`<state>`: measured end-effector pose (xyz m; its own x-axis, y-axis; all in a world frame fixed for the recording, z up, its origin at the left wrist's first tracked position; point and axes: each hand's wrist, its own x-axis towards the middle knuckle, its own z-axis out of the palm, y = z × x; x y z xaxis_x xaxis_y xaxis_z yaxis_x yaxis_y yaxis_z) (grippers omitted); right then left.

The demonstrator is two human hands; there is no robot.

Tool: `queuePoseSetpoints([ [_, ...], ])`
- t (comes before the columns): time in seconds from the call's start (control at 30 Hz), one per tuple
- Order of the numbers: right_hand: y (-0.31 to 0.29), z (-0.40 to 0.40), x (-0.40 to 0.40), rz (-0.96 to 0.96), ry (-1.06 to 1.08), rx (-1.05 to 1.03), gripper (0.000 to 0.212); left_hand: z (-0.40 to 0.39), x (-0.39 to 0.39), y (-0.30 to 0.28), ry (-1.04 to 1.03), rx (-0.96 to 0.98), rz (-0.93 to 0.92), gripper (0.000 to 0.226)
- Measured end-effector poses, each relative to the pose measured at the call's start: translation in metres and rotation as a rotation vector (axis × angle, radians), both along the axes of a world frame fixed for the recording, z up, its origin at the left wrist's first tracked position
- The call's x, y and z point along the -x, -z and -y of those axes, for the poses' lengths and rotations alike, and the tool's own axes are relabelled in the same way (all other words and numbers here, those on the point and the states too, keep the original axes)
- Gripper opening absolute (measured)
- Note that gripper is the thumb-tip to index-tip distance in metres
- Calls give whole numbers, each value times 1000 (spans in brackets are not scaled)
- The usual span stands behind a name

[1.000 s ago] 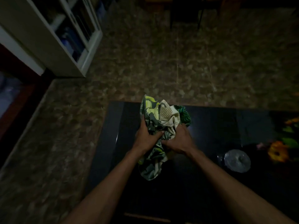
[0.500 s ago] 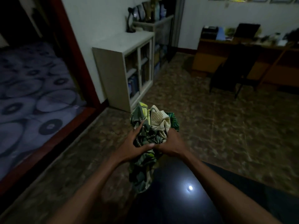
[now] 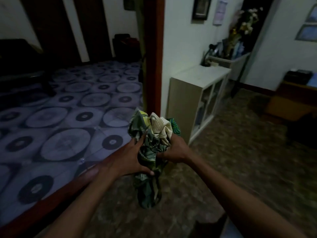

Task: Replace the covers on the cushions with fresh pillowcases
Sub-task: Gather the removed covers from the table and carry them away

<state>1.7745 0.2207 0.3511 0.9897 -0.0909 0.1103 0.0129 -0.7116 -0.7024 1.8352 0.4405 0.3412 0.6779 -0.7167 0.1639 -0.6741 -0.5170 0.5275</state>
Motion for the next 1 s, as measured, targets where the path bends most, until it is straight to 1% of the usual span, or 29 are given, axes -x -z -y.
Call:
queuePoseSetpoints([
  [0.07,-11,-37,-43,28,-89,23,72,-40,-26,-2,-104,20,3,147],
  [0.13,-19,-72,-85,51,-166,56,71,-77,-52,-9,-206,29,68,140],
  [0.23,-29,-121,-145,66,-261,87,67,-128,-88,-18,-367,34,210,109],
  [0.3,-33,-153,-185,68,-307,103,69,-159,-119,-21,-420,77,267,97],
  [0.4,-36,-202,-247,101,-415,89,69,-203,-174,-18,-468,161,244,95],
  [0.47,-30,-238,-298,139,-506,95,73,-236,-217,-12,-516,206,213,86],
  [0.5,-29,-240,-306,138,-527,83,78,-239,-226,-10,-514,236,187,78],
  [0.57,-24,-271,-364,122,-585,24,91,-268,-271,-7,-569,278,136,66],
  [0.63,-25,-303,-420,100,-656,-16,102,-296,-321,-5,-641,294,111,61],
  [0.7,-28,-340,-480,87,-773,-87,115,-330,-372,-7,-720,324,96,59],
  [0.8,-27,-402,-561,129,-921,-36,130,-382,-438,-14,-832,356,77,56],
  [0.87,-24,-443,-609,196,-977,11,133,-418,-477,-19,-892,398,60,48],
  [1.0,-1,-534,-703,300,-963,10,127,-493,-563,-11,-981,450,103,45],
])
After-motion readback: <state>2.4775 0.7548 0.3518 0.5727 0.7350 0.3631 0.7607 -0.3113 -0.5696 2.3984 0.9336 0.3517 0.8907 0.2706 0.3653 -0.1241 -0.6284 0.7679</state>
